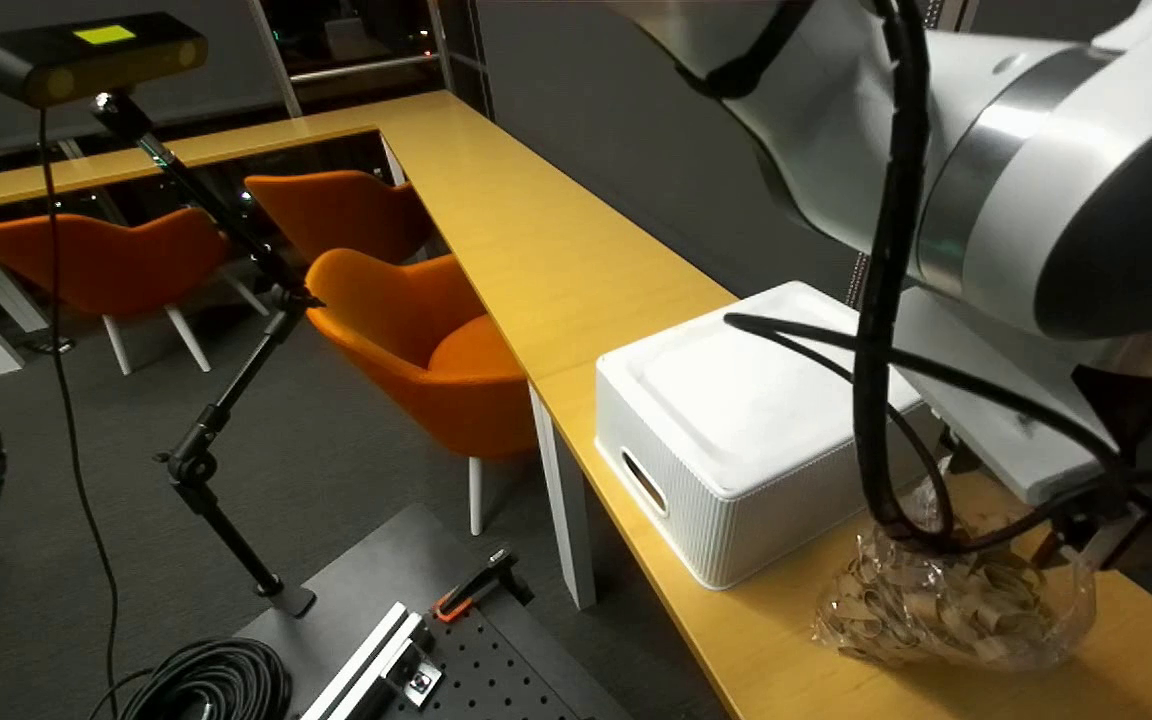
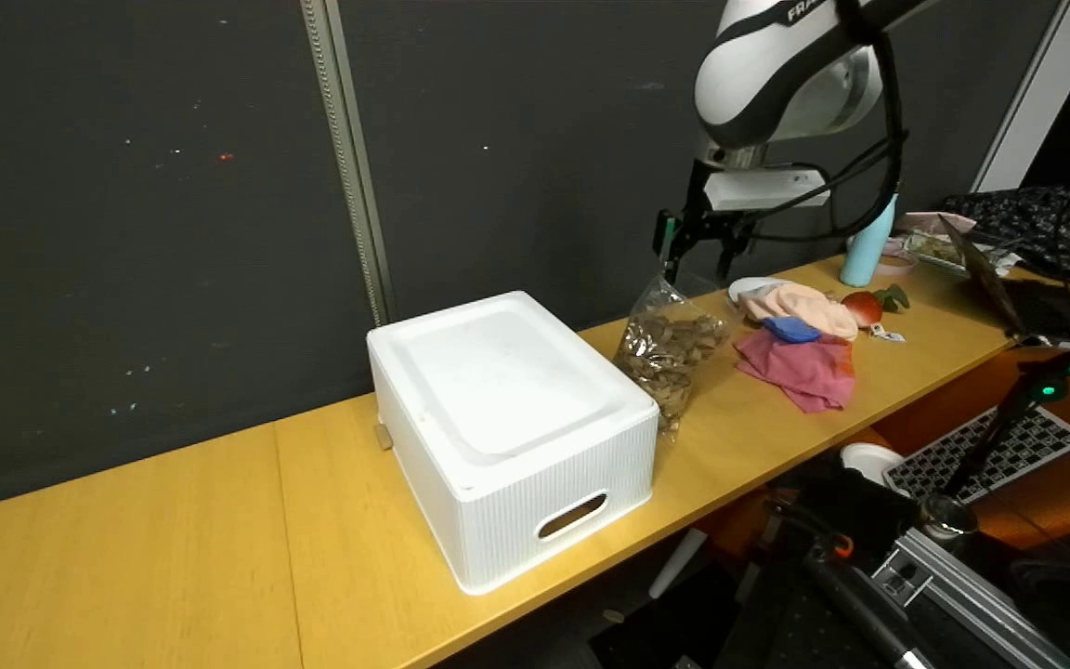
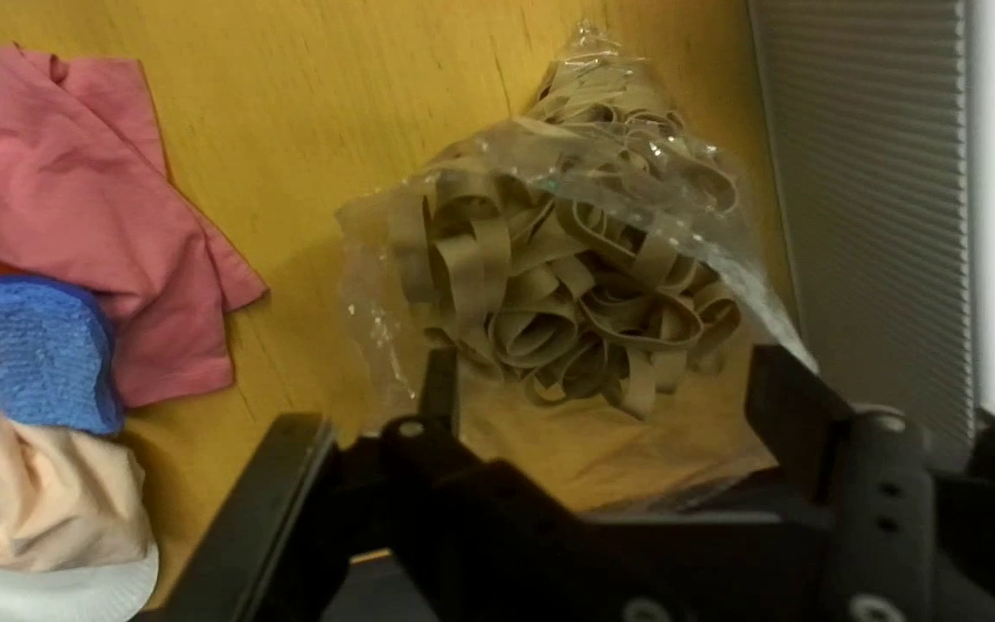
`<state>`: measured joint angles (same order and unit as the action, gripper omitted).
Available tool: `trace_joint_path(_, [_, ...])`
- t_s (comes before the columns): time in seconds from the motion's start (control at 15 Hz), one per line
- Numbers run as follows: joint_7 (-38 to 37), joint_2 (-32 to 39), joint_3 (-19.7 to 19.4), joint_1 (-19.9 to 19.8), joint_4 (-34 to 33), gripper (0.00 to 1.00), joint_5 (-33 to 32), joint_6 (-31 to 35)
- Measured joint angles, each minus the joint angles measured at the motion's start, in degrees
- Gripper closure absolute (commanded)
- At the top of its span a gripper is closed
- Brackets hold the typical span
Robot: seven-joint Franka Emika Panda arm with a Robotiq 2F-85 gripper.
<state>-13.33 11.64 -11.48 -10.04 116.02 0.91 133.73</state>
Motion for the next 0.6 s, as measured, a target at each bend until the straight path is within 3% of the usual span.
trace_joint_path(0.33, [0.9, -7.5, -1.1, -0.6, -0.8, 0.00, -6.5, -9.7])
trace_joint_path(0.6, [6.2, -8.0, -3.7, -3.9, -0.1, 0.00, -7.5, -10.8])
